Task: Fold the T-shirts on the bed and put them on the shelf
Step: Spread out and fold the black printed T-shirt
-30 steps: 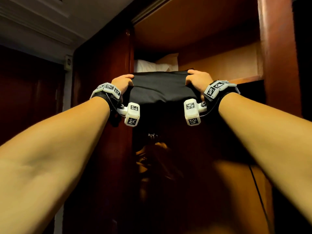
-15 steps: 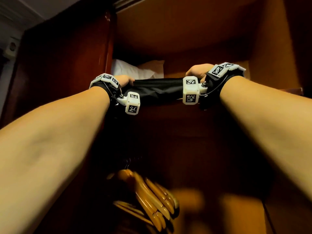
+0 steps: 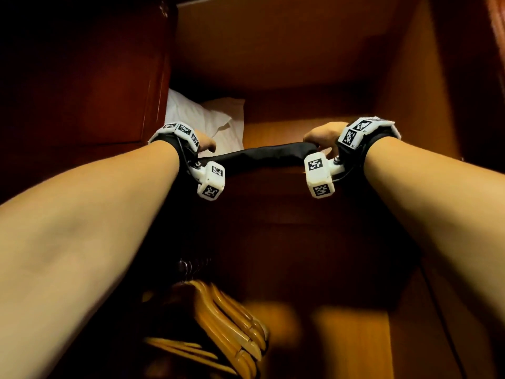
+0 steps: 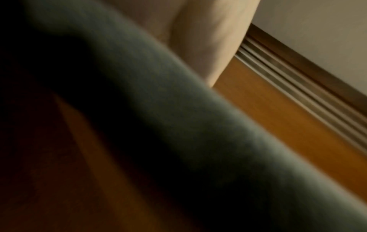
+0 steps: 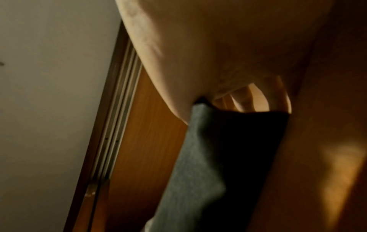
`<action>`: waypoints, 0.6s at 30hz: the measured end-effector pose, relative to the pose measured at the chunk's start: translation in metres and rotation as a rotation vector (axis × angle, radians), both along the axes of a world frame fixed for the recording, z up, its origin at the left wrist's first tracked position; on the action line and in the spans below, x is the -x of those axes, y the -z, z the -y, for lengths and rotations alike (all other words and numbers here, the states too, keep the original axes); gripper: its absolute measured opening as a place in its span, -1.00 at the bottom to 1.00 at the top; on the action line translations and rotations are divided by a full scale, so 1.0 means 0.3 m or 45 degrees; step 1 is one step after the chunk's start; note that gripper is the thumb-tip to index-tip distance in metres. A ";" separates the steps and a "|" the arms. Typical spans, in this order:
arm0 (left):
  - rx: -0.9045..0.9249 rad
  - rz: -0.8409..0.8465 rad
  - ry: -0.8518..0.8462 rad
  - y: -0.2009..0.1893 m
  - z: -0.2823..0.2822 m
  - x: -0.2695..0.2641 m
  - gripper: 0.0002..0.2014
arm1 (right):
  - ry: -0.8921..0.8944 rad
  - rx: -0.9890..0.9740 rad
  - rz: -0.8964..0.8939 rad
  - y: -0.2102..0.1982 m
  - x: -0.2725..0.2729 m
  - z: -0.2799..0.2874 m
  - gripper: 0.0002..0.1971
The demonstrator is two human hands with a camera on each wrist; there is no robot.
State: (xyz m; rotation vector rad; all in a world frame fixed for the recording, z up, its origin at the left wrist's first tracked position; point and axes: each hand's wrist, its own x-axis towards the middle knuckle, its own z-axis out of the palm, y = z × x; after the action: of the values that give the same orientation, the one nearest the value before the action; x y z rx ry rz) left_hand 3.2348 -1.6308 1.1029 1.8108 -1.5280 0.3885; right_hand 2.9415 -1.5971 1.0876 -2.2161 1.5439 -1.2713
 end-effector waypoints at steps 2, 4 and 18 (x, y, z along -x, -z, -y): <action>0.177 -0.096 0.140 0.013 -0.013 0.010 -0.61 | 0.040 0.173 0.072 0.012 -0.007 -0.018 -0.84; 0.331 -0.165 0.461 0.050 -0.053 0.035 -0.71 | 0.047 0.389 0.019 0.029 -0.017 -0.025 -0.75; 0.376 0.602 0.236 0.167 -0.186 0.116 -0.71 | 0.603 0.732 -0.819 0.123 -0.104 -0.117 -0.82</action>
State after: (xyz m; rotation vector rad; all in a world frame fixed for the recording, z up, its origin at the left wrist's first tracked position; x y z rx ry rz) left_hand 3.2000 -1.5749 1.0528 1.3928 -1.8211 0.9485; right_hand 2.9727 -1.5622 1.0506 -2.9482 2.2705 -1.3101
